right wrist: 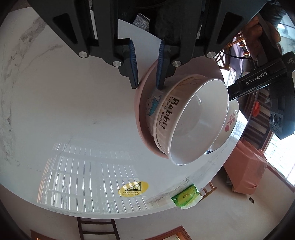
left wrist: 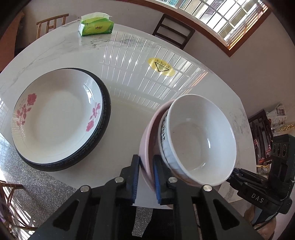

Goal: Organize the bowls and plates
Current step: 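Lift the nested pink bowl stack off the table with both tools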

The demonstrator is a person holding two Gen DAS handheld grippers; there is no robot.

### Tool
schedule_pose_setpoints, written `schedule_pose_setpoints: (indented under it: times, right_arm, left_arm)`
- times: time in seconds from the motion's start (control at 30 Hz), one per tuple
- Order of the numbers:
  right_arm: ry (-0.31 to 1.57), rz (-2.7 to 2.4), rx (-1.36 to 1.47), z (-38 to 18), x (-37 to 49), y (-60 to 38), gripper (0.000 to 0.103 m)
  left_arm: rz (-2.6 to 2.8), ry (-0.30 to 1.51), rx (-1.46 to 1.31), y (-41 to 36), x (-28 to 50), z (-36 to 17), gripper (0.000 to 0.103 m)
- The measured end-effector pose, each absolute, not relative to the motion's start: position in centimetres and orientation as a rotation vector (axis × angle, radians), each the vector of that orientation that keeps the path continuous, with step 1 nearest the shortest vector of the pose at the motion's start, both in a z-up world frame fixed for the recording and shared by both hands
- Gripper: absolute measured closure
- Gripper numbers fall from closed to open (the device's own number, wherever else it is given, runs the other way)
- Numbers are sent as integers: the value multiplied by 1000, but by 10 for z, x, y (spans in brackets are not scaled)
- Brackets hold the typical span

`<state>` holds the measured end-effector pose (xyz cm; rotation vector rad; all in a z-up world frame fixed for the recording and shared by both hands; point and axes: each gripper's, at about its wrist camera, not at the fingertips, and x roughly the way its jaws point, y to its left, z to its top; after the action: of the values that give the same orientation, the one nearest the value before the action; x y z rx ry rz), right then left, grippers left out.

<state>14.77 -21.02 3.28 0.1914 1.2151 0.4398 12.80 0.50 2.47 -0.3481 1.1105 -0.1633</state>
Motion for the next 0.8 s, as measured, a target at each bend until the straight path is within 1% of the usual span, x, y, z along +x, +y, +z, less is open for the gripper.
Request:
schedule_pose_setpoints:
  times: [0.37,0.8]
  right_arm:
    - [1198,433,239,32,148,-215,84]
    - [1179,443,271,37,145,-219,84]
  left_arm:
    - [-150,1111,-329,1,132,23,88]
    - [-125,1040,-271,-3,127,35,89]
